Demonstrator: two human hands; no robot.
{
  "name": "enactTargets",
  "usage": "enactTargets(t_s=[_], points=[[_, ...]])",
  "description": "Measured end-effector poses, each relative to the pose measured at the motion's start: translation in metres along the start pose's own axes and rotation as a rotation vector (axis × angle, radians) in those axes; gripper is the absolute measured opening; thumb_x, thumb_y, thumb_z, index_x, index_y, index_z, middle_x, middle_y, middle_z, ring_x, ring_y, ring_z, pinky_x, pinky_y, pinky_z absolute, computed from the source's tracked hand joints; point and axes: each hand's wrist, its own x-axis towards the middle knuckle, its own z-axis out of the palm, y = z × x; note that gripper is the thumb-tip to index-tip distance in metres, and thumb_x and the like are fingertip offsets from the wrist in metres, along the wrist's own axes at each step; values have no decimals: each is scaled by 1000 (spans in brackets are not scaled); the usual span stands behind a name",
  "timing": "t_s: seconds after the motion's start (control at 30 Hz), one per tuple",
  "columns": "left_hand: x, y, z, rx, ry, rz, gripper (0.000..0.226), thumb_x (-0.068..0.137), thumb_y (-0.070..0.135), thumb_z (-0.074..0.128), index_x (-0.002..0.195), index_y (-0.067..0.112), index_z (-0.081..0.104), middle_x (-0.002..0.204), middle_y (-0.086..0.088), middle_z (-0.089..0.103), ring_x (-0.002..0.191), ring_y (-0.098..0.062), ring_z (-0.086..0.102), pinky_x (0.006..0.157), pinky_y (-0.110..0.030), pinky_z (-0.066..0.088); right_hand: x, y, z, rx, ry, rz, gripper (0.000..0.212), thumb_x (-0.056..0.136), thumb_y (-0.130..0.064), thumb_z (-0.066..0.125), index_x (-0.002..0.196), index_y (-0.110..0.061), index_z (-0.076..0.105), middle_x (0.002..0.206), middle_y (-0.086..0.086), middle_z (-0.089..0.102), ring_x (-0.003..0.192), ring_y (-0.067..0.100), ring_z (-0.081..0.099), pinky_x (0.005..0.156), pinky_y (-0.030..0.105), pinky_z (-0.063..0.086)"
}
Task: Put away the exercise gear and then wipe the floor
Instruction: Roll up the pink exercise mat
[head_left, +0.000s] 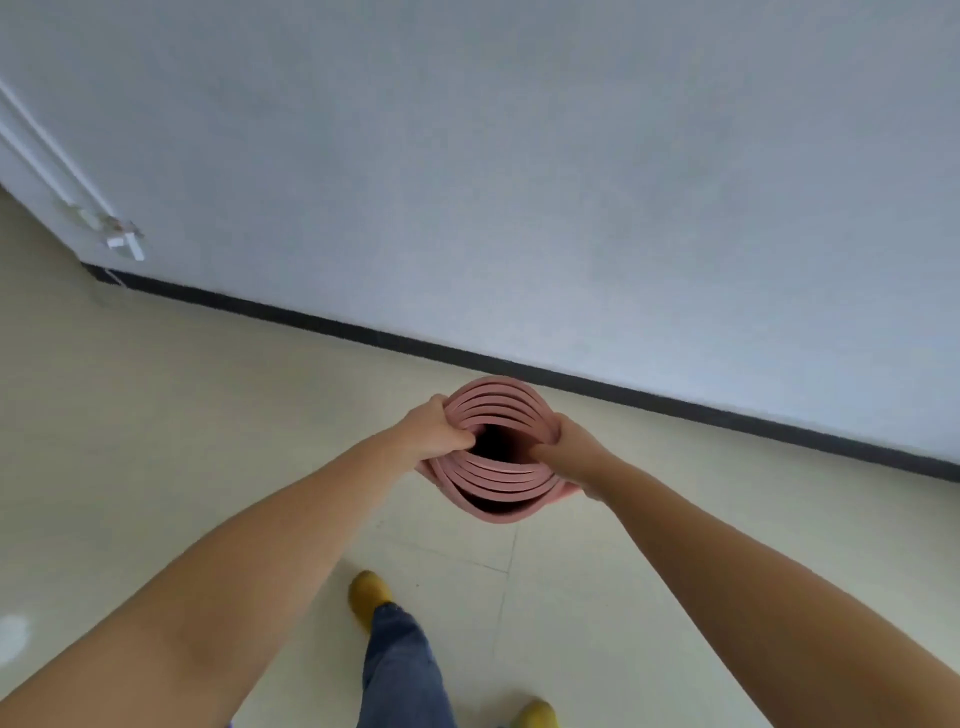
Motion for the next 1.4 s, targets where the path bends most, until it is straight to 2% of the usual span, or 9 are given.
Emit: enactTargets(t_s=[0.13, 0.27, 0.4, 0.6, 0.73, 0.83, 1.07, 1.27, 1.4], points=[[-12, 85, 120, 187, -206, 114, 56, 76, 22, 65, 127, 16, 43, 113, -9, 61, 98, -29, 63, 78, -41, 56, -70, 92, -102, 176, 142, 99, 44, 82, -12, 55, 125, -15, 47, 109, 5, 63, 96, 24, 64, 77, 42, 59], [-18, 145, 219, 273, -411, 148, 46, 81, 19, 61, 124, 17, 46, 112, -12, 62, 91, -32, 66, 67, -45, 60, -124, 158, -177, 279, 242, 171, 33, 85, -10, 50, 115, -22, 45, 100, 1, 62, 86, 22, 65, 60, 34, 59], [-6, 195, 297, 360, -550, 181, 46, 80, 18, 60, 124, 17, 47, 110, -14, 63, 86, -34, 68, 59, -45, 60, -146, 210, -235, 329, 332, 248, 39, 85, -15, 53, 122, -20, 43, 106, 4, 61, 88, 25, 67, 60, 35, 60], [15, 282, 402, 556, -712, 263, 56, 69, 22, 62, 123, 17, 47, 108, -12, 64, 85, -30, 69, 61, -41, 60, -173, 275, -315, 496, 456, 329, 43, 83, -19, 56, 125, -18, 46, 109, 6, 62, 85, 27, 70, 62, 41, 61], [21, 349, 481, 720, -838, 348, 52, 70, 20, 60, 121, 18, 49, 108, -13, 63, 84, -32, 70, 63, -44, 60, -192, 317, -367, 621, 590, 374, 39, 86, -19, 55, 124, -18, 46, 107, 6, 63, 83, 26, 71, 60, 37, 61], [11, 393, 555, 855, -920, 422, 48, 73, 19, 60, 120, 18, 49, 107, -12, 63, 85, -30, 69, 65, -41, 61, -214, 358, -401, 740, 710, 411, 40, 87, -19, 56, 125, -18, 45, 107, 6, 62, 83, 25, 70, 55, 33, 59], [-25, 464, 752, 978, -1008, 510, 39, 81, 12, 55, 119, 14, 51, 108, -16, 62, 87, -33, 68, 65, -41, 60, -281, 490, -513, 861, 873, 453, 42, 86, -18, 56, 127, -17, 45, 108, 9, 62, 81, 26, 69, 53, 34, 59], [-51, 529, 898, 970, -994, 481, 38, 82, 14, 54, 120, 14, 50, 109, -17, 63, 88, -34, 68, 65, -42, 60, -333, 586, -633, 842, 882, 501, 39, 85, -23, 57, 122, -19, 46, 104, 8, 63, 76, 28, 71, 56, 39, 60], [-53, 575, 970, 950, -979, 497, 47, 77, 18, 57, 123, 17, 48, 111, -16, 61, 90, -34, 67, 61, -42, 60, -347, 632, -708, 818, 894, 521, 34, 85, -23, 56, 118, -22, 46, 102, 7, 62, 77, 28, 71, 58, 40, 61]])
